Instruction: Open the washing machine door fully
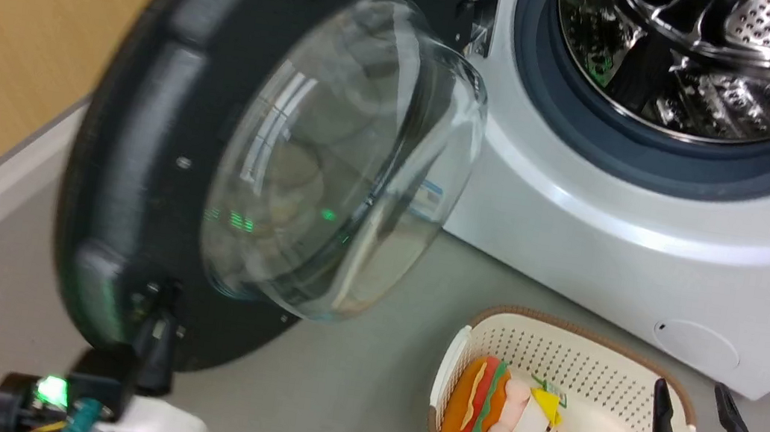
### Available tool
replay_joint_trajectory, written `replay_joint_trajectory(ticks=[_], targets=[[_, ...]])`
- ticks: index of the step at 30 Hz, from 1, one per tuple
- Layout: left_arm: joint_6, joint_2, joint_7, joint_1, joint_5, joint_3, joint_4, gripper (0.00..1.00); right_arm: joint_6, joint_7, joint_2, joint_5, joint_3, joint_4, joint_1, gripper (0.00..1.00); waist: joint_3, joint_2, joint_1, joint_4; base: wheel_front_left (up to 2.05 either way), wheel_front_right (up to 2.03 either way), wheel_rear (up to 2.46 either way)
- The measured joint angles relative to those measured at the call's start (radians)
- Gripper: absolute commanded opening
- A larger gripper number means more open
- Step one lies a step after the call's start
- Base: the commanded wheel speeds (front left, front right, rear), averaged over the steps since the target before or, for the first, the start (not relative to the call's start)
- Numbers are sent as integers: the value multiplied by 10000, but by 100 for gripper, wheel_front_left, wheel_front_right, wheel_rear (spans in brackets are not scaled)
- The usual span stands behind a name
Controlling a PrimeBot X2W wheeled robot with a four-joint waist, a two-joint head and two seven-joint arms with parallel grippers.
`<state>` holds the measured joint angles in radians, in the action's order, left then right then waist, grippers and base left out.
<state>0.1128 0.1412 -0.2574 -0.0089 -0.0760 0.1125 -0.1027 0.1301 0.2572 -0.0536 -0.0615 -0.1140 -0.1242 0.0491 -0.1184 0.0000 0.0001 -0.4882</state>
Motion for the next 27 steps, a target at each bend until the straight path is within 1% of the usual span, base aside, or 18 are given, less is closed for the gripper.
replay_joint_trajectory(ticks=[6,11,19,22,27], targets=[[0,-52,0,-720,-244,-1104,-541,0,0,2,2,238,10,33,-262,100,-420,0,0,80,0,0,0],[75,-119,0,-1369,-270,-2059,-729,0,0,0,2,451,23,50,-450,100,-796,0,0,192,0,0,0],[58,15,0,-1892,-272,-3551,-1189,0,0,2,2,639,-88,71,-603,100,-1262,0,0,477,0,0,0],[-88,100,0,-2126,-224,-3868,-1442,0,0,0,2,694,-107,75,-660,100,-1409,0,0,523,0,0,0],[-293,263,0,-2577,-58,-4013,-1902,0,0,2,2,859,-107,86,-917,100,-1641,0,0,566,0,0,0]])
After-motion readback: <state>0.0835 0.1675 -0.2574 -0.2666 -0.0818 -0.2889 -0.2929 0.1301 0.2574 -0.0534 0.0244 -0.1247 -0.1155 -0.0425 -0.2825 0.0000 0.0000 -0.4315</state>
